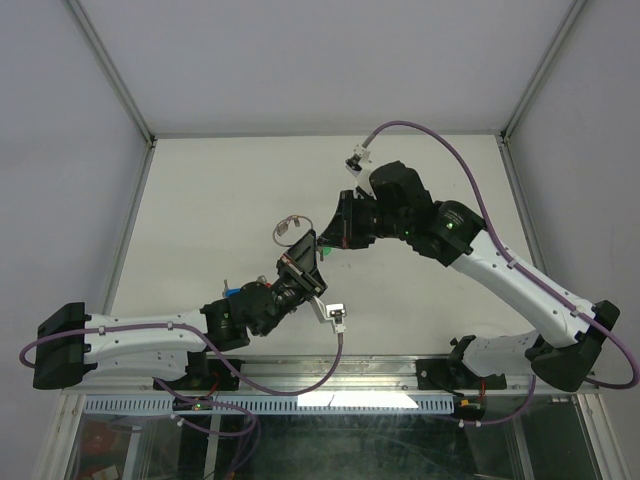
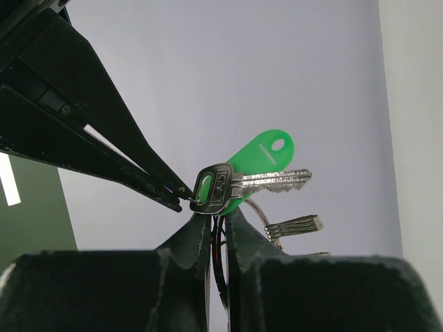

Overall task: Put the keys on the keyring
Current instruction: Insert the key onto the keyring.

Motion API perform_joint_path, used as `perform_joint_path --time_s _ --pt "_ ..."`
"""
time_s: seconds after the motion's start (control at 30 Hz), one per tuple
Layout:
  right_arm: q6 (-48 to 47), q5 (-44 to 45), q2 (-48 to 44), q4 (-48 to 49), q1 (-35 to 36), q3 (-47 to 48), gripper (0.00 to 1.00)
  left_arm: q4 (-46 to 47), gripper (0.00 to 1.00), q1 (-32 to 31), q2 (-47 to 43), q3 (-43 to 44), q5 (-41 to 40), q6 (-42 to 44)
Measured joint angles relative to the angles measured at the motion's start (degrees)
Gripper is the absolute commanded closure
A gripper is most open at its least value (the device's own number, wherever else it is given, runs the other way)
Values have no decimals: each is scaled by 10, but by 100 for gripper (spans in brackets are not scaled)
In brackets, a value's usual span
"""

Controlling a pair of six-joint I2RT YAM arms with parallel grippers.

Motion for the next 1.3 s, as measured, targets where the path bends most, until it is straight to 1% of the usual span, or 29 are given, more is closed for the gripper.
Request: perform_joint_path --time_s 0.5,1.3 --pt "6 28 0 -30 0 1 100 1 100 0 4 -5 0 0" --pt "6 34 0 -47 -11 1 100 1 100 -4 4 -5 2 0"
